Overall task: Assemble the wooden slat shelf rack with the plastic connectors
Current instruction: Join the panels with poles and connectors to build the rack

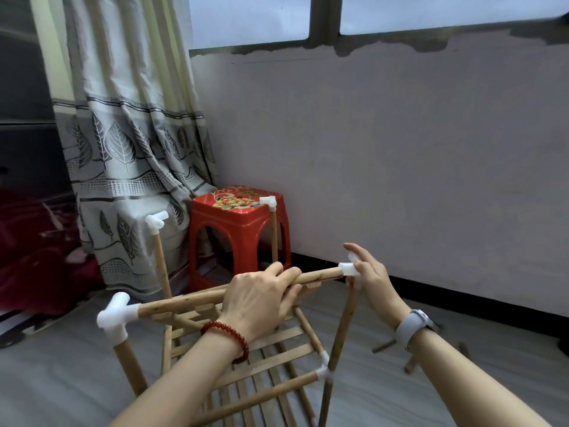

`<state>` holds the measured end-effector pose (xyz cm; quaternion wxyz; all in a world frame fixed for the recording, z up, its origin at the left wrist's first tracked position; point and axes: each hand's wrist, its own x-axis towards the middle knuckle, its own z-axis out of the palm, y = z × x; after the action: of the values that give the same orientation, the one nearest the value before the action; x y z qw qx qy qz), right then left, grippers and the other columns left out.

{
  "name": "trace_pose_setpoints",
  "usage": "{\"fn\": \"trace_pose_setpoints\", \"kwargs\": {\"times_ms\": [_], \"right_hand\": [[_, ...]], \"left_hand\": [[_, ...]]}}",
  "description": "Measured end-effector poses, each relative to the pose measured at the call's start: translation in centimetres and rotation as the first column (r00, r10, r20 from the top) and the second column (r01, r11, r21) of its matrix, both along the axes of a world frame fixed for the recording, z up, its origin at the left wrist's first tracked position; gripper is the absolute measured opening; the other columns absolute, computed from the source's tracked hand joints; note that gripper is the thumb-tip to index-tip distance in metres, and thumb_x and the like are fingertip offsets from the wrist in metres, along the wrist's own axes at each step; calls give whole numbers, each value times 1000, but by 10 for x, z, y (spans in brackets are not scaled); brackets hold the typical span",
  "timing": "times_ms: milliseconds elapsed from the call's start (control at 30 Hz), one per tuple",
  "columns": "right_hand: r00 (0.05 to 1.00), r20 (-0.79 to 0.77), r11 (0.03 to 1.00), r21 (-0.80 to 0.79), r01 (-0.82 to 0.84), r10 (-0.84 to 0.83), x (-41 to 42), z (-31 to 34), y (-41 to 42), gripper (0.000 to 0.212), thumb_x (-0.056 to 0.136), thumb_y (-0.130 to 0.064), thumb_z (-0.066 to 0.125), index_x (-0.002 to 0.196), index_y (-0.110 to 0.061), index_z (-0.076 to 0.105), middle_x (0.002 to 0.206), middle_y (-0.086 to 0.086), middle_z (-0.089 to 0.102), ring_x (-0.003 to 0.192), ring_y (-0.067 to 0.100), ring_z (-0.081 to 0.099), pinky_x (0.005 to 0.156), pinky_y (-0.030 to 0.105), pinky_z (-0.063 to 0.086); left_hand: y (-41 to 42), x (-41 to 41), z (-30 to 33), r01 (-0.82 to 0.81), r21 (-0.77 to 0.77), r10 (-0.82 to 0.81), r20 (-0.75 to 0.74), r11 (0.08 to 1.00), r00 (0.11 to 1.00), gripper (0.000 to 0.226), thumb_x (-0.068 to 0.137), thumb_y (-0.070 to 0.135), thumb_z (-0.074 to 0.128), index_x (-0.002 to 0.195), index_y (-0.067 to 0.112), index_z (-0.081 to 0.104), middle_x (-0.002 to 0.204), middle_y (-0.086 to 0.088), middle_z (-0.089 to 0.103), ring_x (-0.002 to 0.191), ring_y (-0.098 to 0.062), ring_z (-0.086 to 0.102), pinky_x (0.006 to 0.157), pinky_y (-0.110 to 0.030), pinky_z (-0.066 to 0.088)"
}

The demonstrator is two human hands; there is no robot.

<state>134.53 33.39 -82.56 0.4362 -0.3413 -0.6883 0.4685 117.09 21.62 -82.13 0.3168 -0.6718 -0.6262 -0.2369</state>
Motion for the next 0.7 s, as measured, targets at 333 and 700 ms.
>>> {"fn": "trace_pose_setpoints", "kwargs": {"times_ms": [333, 700], "right_hand": [[998, -44, 999, 6, -49, 49, -1, -1, -16, 49, 87, -22, 36, 136, -15, 41, 105, -2, 50, 68, 11, 47, 62, 20, 46], [999, -28, 958, -281, -51, 45, -4, 12, -19, 36, 94, -18, 39, 126, -3, 42, 96, 9, 52, 56, 14, 51, 67, 35, 42]], "left_hand": [[-10, -13, 5, 65, -46, -65, 1, 997, 998, 36, 85, 45, 38, 95, 30, 69, 63, 13, 54, 36, -7, 50, 32, -18, 27], [-20, -8, 11, 63, -200, -48, 78, 978, 996, 29, 94, 29, 43, 114, 17, 61, 96, 1, 62, 88, -22, 61, 75, -36, 43]]}}
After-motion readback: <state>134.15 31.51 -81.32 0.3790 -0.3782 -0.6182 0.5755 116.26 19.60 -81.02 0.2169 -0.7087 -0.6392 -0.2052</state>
